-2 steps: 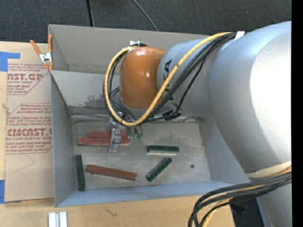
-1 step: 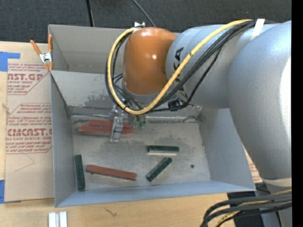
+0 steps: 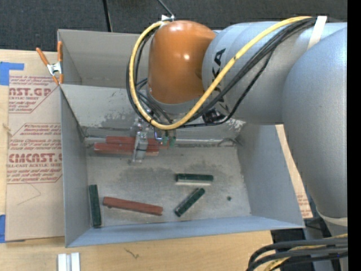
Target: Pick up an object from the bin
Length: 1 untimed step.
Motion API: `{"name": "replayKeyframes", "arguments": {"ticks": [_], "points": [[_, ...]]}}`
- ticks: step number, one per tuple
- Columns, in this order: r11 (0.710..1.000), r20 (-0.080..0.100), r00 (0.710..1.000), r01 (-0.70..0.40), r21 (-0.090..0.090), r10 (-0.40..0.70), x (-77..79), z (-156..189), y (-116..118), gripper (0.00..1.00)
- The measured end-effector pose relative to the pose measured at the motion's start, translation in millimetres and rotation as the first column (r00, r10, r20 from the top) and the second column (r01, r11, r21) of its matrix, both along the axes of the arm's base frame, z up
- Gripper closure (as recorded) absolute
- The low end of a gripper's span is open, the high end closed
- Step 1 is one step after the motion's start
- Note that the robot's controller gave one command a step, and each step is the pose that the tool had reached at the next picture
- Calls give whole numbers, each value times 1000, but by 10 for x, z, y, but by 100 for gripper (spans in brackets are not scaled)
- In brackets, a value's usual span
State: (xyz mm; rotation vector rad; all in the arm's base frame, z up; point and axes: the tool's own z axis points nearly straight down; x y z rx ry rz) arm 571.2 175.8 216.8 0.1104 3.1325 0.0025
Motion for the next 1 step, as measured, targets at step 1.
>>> {"name": "replayKeyframes", "arguments": {"ticks": [1], "points": [[1000, -1, 1000, -12, 0, 12, 5, -29, 1, 100]]}}
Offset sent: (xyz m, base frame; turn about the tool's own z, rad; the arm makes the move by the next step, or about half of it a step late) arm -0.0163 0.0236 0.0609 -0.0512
